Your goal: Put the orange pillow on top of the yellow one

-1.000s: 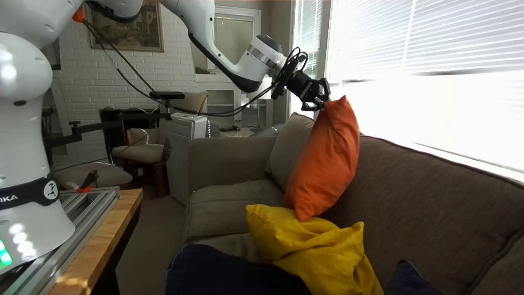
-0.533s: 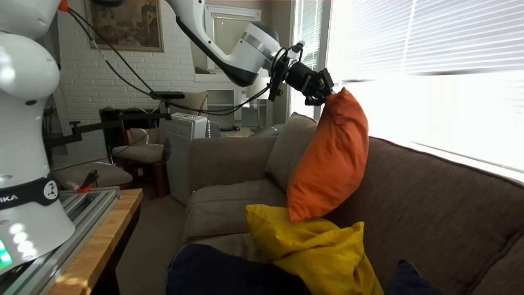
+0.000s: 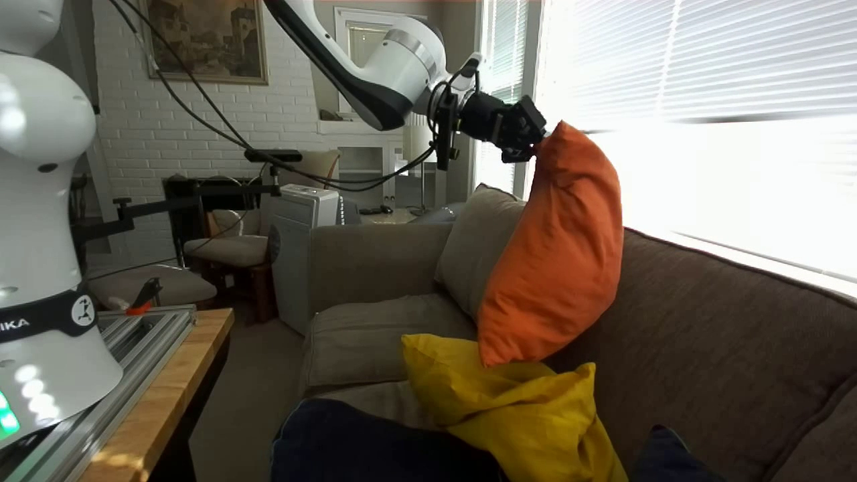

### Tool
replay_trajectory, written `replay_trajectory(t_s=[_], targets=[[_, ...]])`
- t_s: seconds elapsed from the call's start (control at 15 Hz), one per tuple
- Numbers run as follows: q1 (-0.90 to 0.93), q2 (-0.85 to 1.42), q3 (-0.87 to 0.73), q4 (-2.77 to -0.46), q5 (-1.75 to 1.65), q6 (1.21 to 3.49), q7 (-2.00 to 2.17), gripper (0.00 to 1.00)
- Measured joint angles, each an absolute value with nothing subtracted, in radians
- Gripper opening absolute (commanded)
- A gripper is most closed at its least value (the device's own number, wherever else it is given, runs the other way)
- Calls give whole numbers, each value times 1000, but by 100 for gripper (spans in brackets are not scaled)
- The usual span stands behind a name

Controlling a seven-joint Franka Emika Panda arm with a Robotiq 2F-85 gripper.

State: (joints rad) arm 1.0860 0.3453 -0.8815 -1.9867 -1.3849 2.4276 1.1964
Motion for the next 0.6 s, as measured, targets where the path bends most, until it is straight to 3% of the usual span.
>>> replay_trajectory(t_s=[0.33, 0.4, 0.6], targets=[[823, 186, -564, -2071, -1542, 2269, 1382, 2], [752, 162, -487, -2092, -1555, 2251, 1410, 9], [602, 114, -336, -2142, -1560, 2228, 1450, 9]])
